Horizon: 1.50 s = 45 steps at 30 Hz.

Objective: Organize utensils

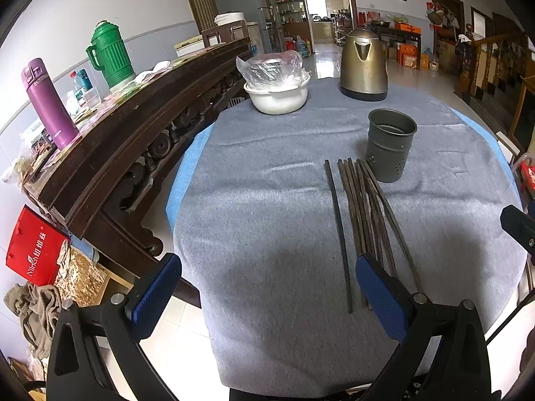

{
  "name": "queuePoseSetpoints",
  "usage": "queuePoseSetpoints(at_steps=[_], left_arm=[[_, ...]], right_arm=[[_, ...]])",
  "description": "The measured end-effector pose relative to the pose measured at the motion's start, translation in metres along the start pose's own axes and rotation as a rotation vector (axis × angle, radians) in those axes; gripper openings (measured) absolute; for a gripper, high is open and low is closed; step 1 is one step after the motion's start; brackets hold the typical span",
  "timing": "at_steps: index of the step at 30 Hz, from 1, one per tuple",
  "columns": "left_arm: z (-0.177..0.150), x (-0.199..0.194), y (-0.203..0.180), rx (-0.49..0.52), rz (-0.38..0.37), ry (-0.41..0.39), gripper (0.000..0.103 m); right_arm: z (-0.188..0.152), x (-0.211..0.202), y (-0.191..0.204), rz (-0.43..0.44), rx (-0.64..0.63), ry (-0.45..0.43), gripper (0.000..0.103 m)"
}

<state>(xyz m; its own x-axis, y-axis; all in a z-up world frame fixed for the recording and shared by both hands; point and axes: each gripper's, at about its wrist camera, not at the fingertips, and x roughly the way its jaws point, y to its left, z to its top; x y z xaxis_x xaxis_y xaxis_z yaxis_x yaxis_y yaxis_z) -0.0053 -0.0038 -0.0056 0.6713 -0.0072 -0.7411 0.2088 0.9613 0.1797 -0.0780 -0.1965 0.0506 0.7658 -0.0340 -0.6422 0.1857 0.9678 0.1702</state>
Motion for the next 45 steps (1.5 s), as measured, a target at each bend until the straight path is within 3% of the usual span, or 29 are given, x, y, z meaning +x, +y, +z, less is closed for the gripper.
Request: queuePoseSetpoints(at_steps=[27,37,45], left_arm=[[-0.05,-0.084,-0.022,0.064,0.028,-0.132,0.103],[-0.061,-0.114,-0.021,0.066,0.042,-0.188,0.103],[-0.062,-0.124,-0.019,0.069,0.041,-0.223,0.103]], right_arm=[[-0.049,-0.088,-0.008,0.023,0.027,-0.148,0.103],[-0.057,-0.127,-0.006,0.022,0.029,-0.227,0.103],[-0.057,-0.135,-0.002,0.022,0.026,-0.245,0.103]])
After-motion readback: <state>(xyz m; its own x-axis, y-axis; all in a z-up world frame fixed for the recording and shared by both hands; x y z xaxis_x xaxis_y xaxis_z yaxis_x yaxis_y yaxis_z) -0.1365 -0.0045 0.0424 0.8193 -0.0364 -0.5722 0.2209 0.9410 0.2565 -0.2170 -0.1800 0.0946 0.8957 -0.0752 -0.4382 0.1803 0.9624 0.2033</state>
